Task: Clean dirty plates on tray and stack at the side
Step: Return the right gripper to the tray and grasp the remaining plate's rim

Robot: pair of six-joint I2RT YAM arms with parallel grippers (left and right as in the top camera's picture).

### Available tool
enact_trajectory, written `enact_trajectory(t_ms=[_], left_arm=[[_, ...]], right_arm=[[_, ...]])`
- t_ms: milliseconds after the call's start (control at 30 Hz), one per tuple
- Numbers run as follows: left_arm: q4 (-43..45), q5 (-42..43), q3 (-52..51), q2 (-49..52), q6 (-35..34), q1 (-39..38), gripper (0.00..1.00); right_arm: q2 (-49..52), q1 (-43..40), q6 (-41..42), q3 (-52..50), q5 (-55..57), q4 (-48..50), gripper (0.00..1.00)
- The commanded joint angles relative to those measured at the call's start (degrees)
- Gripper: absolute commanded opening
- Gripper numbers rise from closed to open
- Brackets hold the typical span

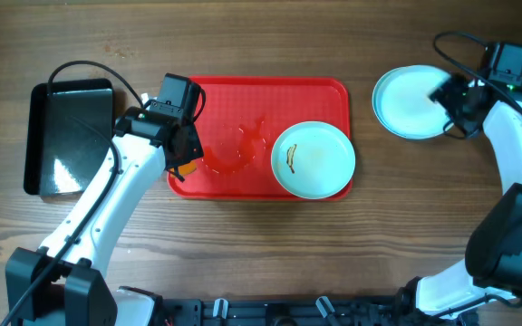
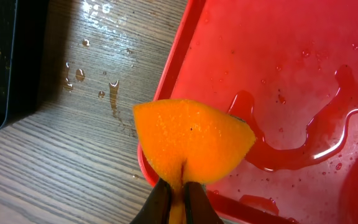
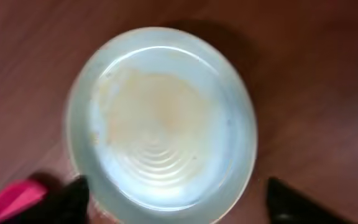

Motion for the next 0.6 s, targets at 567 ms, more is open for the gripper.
enact_trajectory(t_ms=[567], left_arm=[[1.66,1.49,0.46,-0.31,-1.03,0.17,0.04]], right_arm=[[1.11,21.33,-15.21,-0.57,-11.23,-16.44,0.63]])
